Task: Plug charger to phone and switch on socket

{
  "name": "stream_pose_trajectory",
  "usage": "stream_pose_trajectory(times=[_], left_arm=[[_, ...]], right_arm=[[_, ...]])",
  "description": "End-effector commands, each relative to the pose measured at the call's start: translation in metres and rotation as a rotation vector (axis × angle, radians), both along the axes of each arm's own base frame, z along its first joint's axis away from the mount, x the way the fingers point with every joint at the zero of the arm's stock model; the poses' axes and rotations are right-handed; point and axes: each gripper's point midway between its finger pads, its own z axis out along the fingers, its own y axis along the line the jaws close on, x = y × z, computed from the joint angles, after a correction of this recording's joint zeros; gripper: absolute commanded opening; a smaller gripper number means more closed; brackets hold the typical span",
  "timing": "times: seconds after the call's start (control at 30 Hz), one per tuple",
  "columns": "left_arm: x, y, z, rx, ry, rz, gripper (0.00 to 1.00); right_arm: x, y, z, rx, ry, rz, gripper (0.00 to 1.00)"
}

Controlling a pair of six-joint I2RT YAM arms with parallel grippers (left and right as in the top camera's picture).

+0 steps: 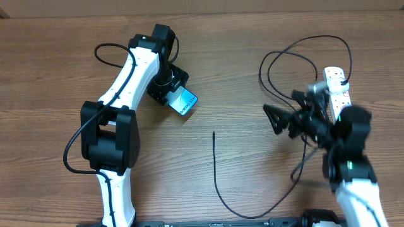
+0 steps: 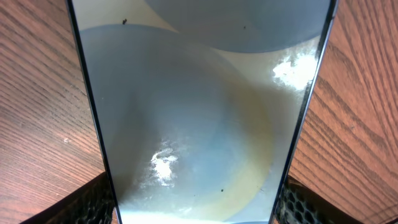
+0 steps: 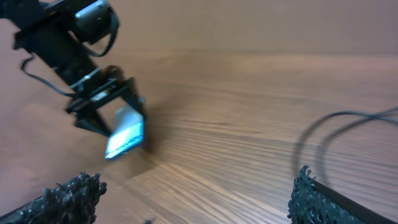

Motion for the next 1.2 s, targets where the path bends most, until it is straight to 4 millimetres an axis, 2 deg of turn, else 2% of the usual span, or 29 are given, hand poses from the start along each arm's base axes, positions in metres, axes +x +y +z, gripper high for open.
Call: stream_pose_trajectory(times=[0.0,0.13,0.3,0.5,0.57,0.7,0.8,1.03,1.17], left_arm=[[0.006,-0.006,0.007,-0.014,-0.023,-0.012,0.04],[0.006,-0.006,0.007,-0.015,-0.022,-0.012,0.04],[0.006,-0.007,0.007,-0.017,-0.021,-0.011,0.04],[0.005,-0.009,0.007,-0.033,-0.014,0.004,0.04],[0.006,-0.012,0.008,-0.05,-0.014,0.006,0.04],[0.007,-0.015,0.008,-0.064,-0.015,0.01,0.04],[0.007,-0.014,0.008,-0.064,-0.014,0.011,0.04],[0.007,-0.015,0.008,-0.065,-0.015,0.011,0.04],[0.007,-0.016,0.009,-0.073,-0.012,0.022,0.04]], right_arm=[[0.011,0.027,0.008,0.108,0.059,0.206,1.0],[0.021,0.042,0.007,0.194,0.098,0.353,1.0],[0.013,0.052,-0.001,0.273,0.146,0.458,1.0],[0.02,0.051,0.005,0.343,0.21,0.418,1.0],[0.029,0.047,0.002,0.37,0.263,0.34,1.0],[0.049,0.032,-0.014,0.449,0.426,0.109,1.0],[0.055,0.027,-0.023,0.496,0.502,0.034,1.0],[0.064,0.026,-0.054,0.589,0.663,-0.038,1.0],[0.067,0.031,-0.064,0.605,0.682,0.008,1.0]])
